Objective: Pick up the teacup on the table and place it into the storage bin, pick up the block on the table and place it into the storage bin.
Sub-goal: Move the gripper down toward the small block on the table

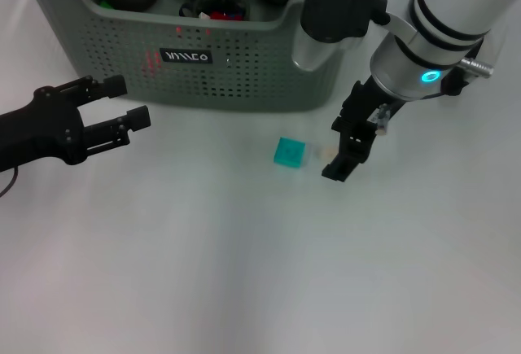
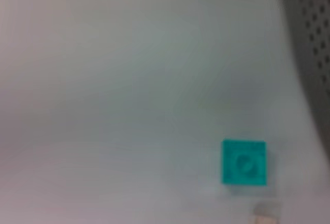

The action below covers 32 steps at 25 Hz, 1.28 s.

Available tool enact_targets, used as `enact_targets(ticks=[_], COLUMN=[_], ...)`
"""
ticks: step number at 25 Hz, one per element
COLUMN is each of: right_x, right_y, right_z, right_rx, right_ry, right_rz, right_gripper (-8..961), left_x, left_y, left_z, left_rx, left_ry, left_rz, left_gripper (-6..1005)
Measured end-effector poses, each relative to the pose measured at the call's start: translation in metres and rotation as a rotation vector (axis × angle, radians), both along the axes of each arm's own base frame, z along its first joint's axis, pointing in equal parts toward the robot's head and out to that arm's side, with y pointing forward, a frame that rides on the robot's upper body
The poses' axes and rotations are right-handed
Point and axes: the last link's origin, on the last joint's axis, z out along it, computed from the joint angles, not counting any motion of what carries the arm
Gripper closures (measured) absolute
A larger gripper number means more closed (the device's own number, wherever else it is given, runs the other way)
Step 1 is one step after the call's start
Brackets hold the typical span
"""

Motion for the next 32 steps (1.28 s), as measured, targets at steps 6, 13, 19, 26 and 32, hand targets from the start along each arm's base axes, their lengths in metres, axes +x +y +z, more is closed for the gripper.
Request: enact_targets(ticks=[6, 13, 19, 26, 32], right_x=[0.008, 0.017, 0.022, 0.025, 0.027], right_y=[0.007, 0.007, 0.007, 0.006, -0.001], right_z=[-0.008, -0.016, -0.022, -0.025, -0.028], right_rx=[0.067, 0.096, 0.105, 0.107, 0.072], right_ry=[0.021, 0.032, 0.043, 0.041, 0.044], right_rz=[-0.086, -0.129, -0.123, -0.119, -0.142], right_gripper=[132, 132, 132, 131, 131], left_x=[-0.001, -0.001, -0.001, -0.002, -0.002], left_y=[-0.002, -0.003, -0.004, -0.006, -0.006], left_z=[-0.001, -0.001, -0.002, -0.003, -0.004], left_rx=[0.0, 0.0, 0.001, 0.001, 0.0], left_ry=[-0.005, -0.007, -0.008, -0.009, -0.011], left_rz=[0.004, 0.005, 0.007, 0.013, 0.016], left_gripper=[272, 272, 272, 272, 272])
